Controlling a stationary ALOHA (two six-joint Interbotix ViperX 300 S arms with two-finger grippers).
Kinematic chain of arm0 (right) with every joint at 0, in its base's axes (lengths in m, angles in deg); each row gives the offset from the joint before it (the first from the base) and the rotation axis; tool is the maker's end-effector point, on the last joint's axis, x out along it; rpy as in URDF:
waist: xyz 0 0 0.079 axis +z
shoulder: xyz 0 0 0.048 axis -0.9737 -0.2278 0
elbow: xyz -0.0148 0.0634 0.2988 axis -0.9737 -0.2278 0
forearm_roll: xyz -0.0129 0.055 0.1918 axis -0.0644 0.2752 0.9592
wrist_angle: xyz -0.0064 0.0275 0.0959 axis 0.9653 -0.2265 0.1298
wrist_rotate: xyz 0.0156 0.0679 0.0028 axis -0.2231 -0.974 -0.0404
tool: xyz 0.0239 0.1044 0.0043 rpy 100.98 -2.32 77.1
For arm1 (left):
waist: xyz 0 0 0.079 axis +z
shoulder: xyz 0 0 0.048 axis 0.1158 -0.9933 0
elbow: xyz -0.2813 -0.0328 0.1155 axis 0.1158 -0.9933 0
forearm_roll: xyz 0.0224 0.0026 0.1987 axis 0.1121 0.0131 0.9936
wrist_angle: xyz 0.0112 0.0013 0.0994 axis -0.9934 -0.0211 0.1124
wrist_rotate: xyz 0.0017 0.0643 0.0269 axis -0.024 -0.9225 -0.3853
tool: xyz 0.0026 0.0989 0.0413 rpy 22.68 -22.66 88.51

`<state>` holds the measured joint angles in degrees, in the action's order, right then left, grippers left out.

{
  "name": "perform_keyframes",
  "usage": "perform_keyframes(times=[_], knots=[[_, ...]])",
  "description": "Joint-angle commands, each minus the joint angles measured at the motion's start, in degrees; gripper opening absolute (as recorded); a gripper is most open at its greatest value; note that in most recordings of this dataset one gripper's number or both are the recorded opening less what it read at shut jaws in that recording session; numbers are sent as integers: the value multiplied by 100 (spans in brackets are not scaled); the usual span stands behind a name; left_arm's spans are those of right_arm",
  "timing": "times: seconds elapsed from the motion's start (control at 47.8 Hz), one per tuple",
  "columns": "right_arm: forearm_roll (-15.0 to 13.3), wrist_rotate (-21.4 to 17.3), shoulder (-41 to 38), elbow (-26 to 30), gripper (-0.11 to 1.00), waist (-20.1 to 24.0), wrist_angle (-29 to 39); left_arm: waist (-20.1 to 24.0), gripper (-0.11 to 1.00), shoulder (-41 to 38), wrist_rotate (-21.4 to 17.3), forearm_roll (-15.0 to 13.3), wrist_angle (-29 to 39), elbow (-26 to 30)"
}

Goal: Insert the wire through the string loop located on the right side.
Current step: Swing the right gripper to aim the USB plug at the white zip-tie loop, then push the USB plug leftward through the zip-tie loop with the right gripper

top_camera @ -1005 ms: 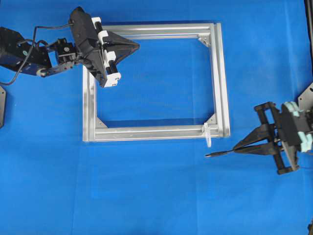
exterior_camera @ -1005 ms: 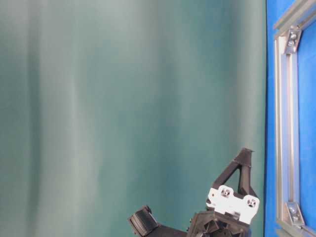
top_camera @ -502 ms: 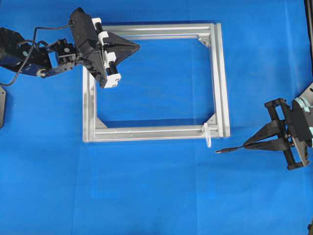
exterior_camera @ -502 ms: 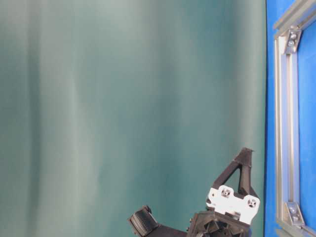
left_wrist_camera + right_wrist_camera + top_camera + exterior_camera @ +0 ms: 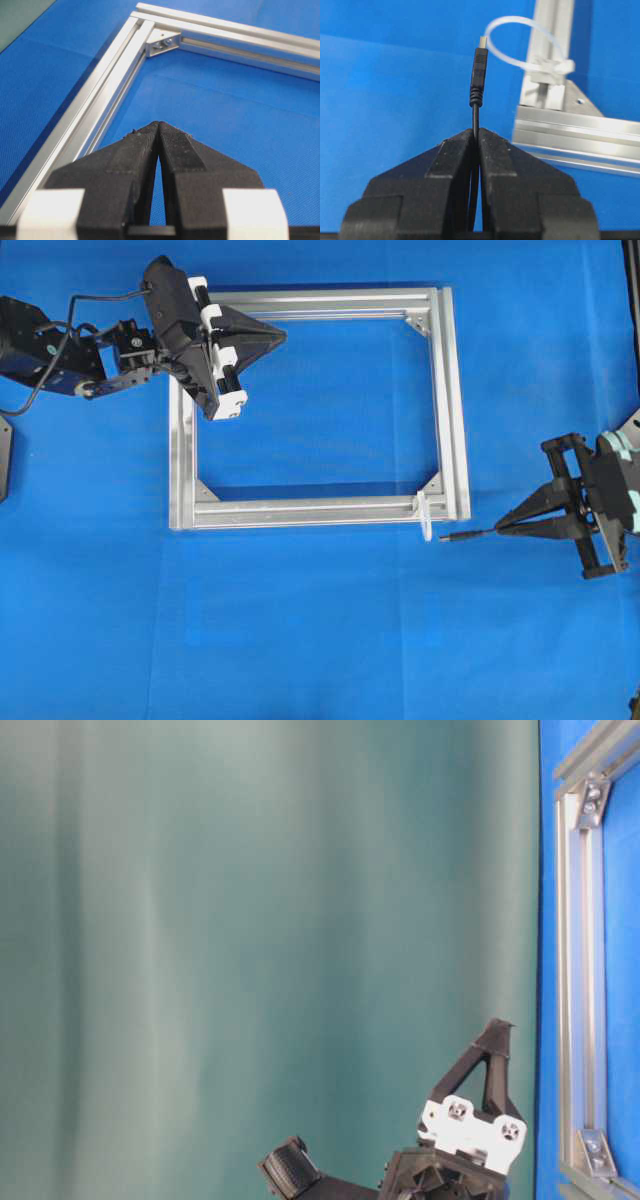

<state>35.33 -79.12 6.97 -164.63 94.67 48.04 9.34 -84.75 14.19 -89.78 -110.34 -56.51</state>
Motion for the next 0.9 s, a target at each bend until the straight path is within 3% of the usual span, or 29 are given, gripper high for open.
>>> perform_keyframes(times=[0.0, 0.293, 0.879], knots=[[9, 9, -18, 9, -2, -149, -35, -26, 0, 149, 9, 9, -62, 105], [9, 9, -26, 9, -2, -404, -9, -53, 0, 141, 9, 18, -62, 141], [9, 9, -35, 9, -2, -404, -9, -62, 0, 141, 9, 18, -62, 141]])
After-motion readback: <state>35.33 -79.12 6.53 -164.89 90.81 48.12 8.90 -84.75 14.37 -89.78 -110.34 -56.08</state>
